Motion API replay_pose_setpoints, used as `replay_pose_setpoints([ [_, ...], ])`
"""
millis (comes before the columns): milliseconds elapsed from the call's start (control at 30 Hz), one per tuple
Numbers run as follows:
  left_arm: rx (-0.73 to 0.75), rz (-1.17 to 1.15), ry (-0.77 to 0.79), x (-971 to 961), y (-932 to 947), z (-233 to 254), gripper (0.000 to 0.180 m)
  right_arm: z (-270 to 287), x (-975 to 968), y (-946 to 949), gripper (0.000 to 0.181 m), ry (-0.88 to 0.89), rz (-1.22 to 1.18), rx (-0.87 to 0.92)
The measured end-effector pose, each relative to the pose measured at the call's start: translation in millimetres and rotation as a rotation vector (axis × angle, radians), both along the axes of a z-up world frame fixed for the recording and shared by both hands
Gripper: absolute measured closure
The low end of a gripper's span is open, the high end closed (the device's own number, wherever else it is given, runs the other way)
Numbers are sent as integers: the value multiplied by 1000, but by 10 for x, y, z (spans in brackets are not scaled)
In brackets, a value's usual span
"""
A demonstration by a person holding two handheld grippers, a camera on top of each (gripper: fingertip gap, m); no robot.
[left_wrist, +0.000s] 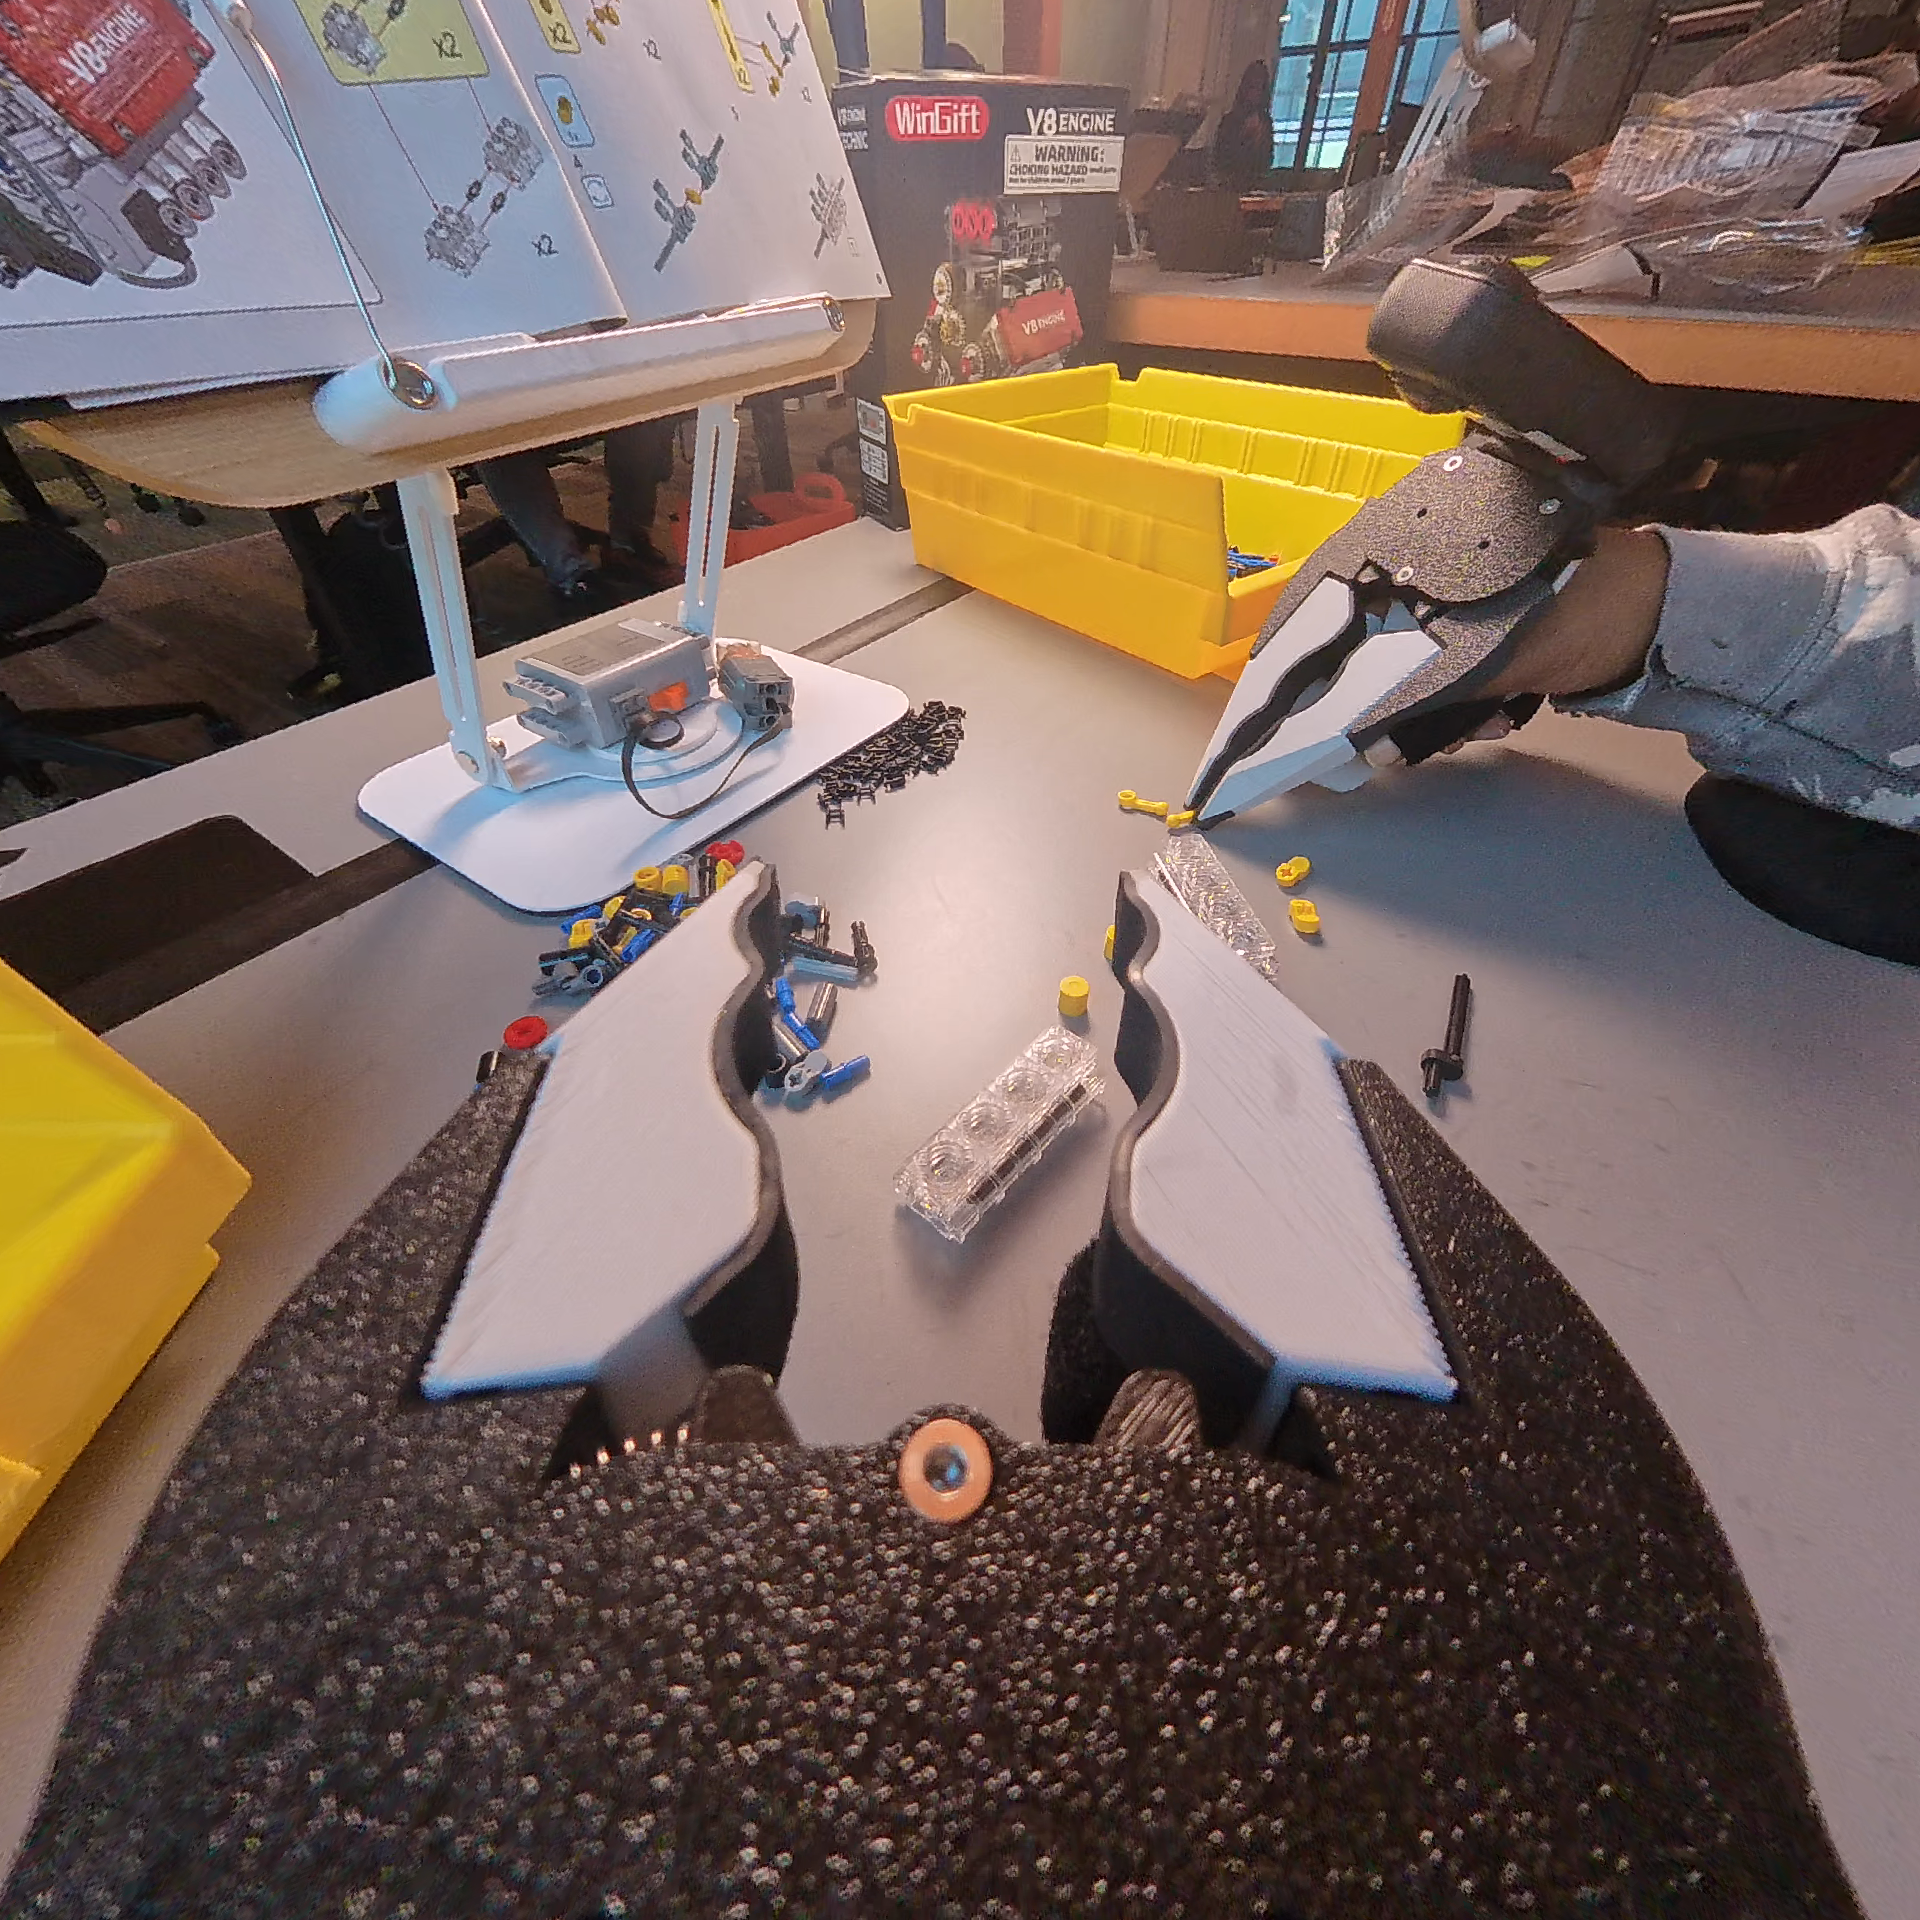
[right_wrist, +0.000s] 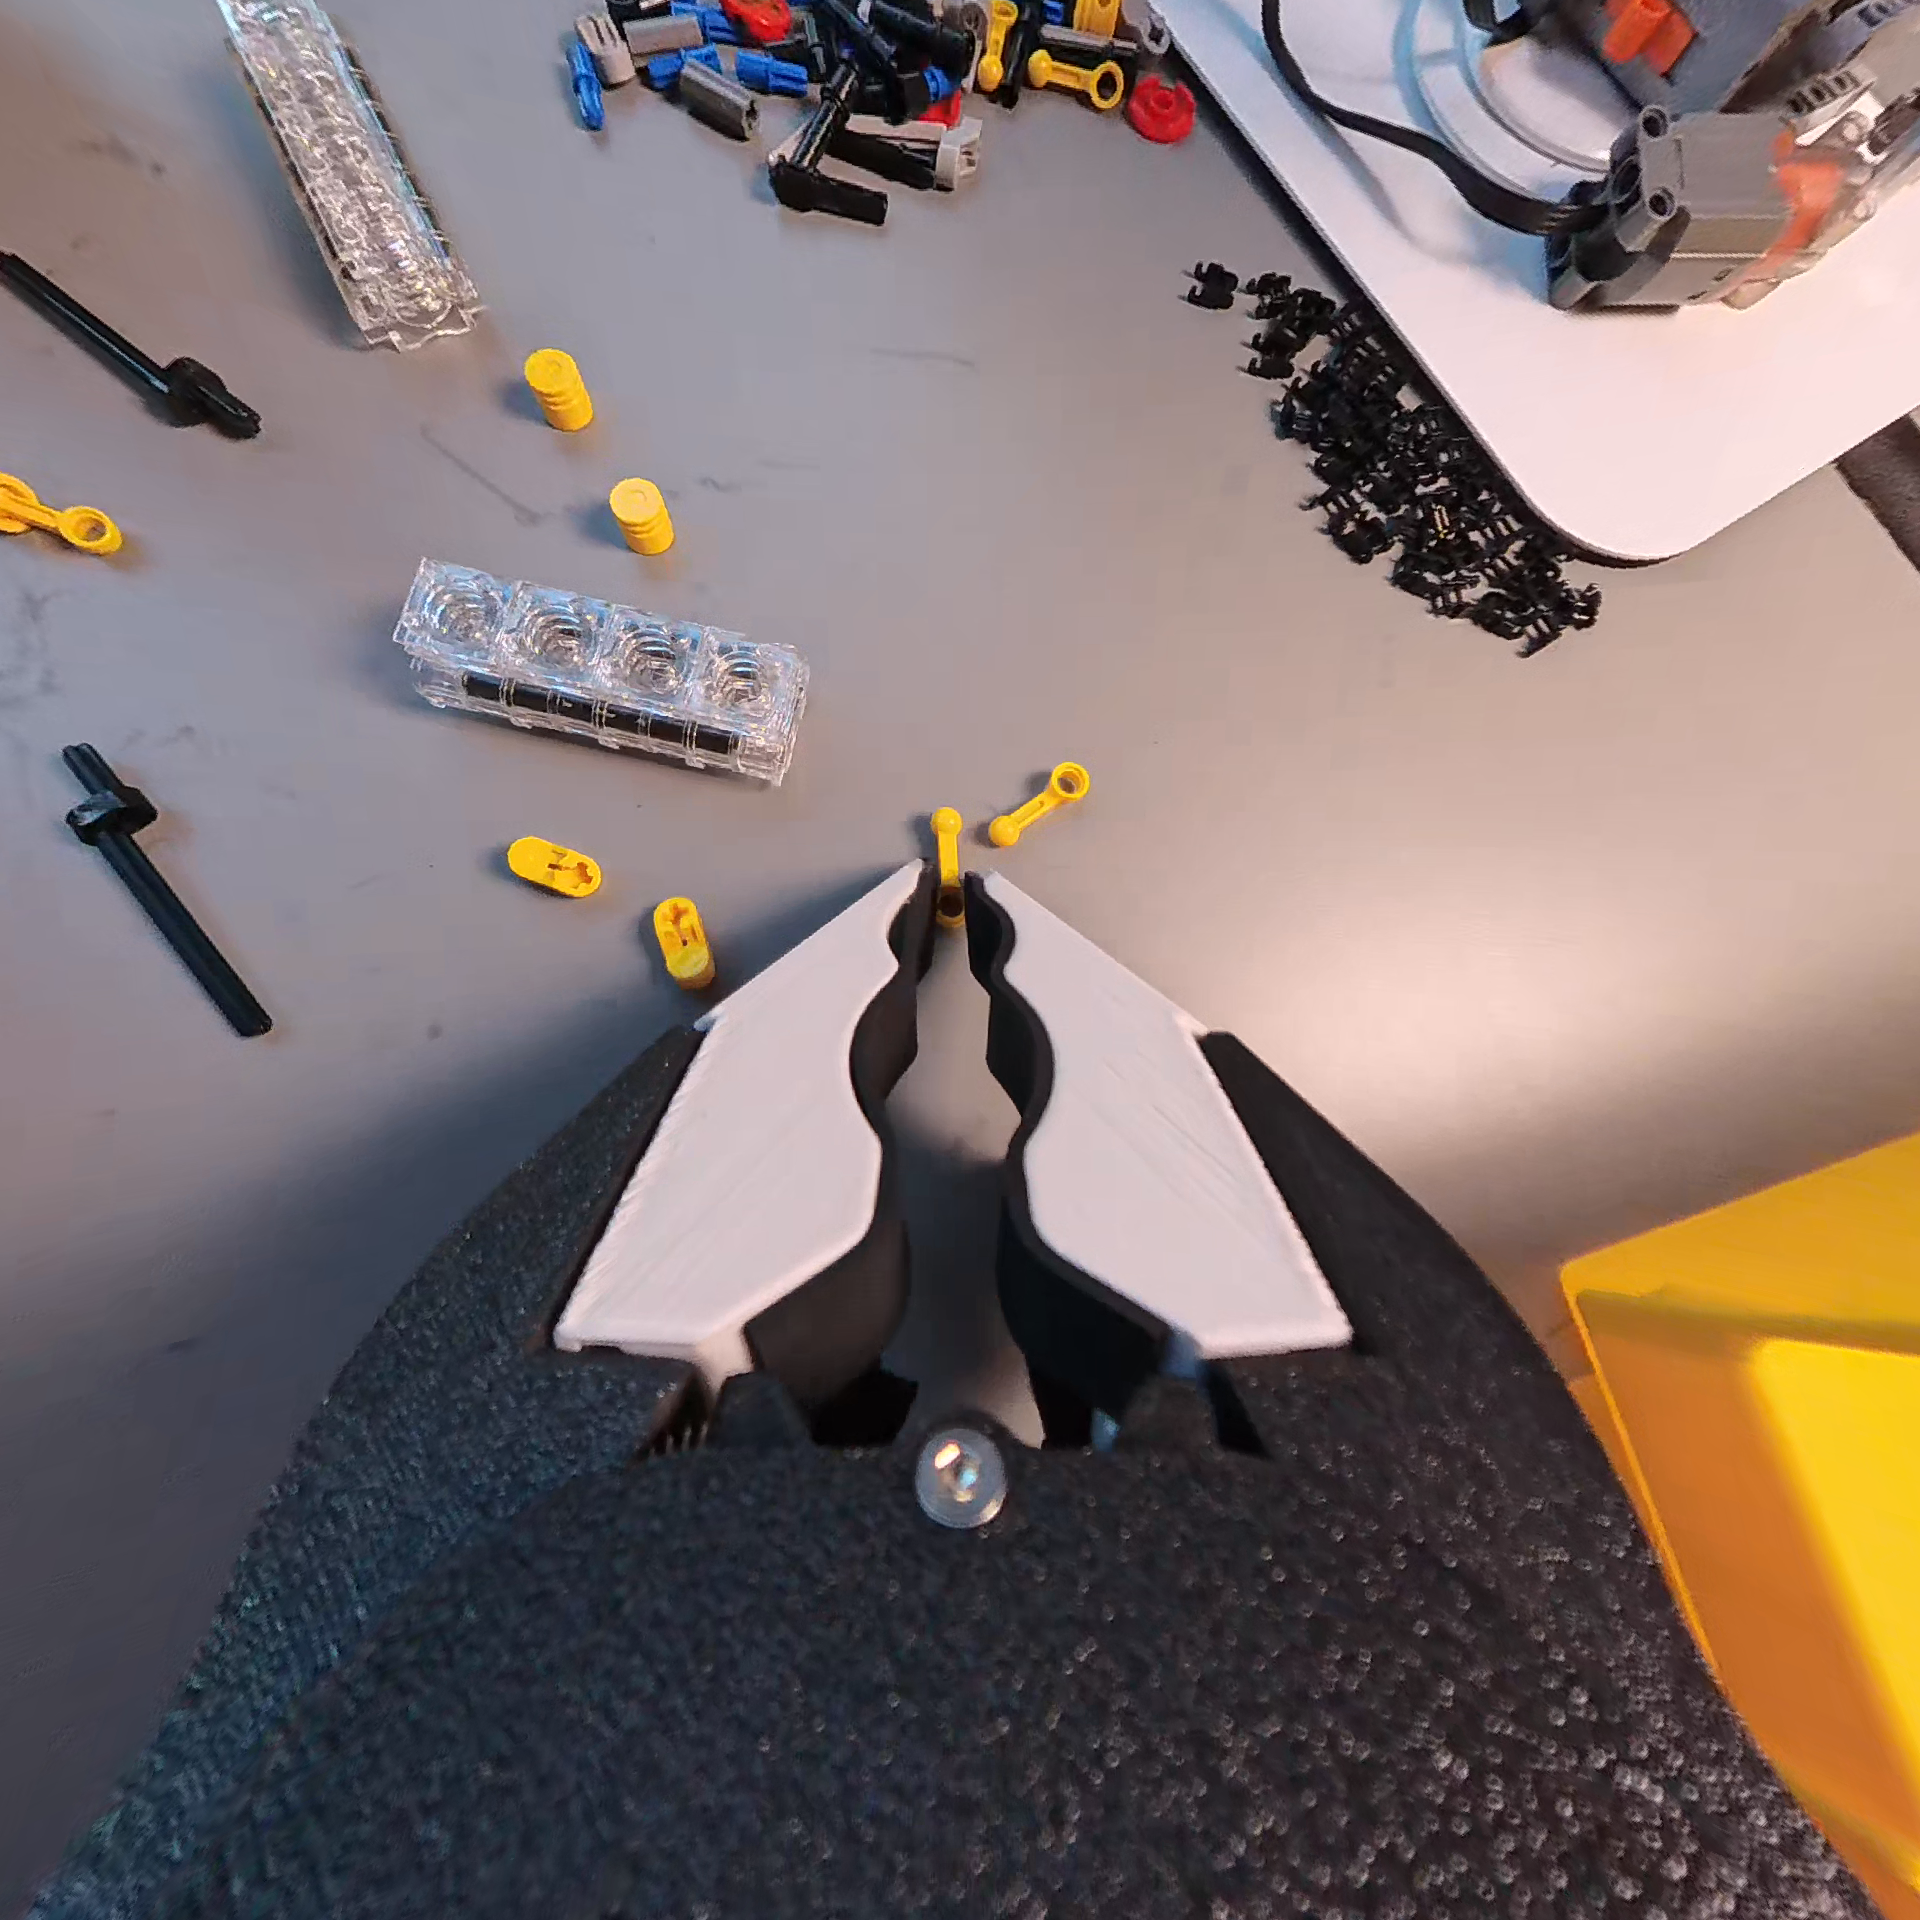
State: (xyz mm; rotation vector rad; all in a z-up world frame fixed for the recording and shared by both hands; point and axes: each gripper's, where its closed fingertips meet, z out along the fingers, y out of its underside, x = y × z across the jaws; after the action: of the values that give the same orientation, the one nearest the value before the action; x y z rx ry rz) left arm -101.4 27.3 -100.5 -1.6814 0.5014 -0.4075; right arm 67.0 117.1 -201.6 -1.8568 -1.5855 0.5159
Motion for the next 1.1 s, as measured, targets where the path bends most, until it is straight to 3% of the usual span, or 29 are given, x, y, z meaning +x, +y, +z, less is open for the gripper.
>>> replay_pose_setpoints([
  [333, -28, -63, 22, 146, -46, -70, 126, 656, -203, -460, 177, 329, 268, 206],
  [733, -86, -355, 162, 822, -388, -309, 152, 710, -532, -1162, 177, 426, 493, 167],
  [1100, -100, -504, 173, 1084, -605, -366, 180, 713, -694, -1569, 177, 466, 596, 119],
])
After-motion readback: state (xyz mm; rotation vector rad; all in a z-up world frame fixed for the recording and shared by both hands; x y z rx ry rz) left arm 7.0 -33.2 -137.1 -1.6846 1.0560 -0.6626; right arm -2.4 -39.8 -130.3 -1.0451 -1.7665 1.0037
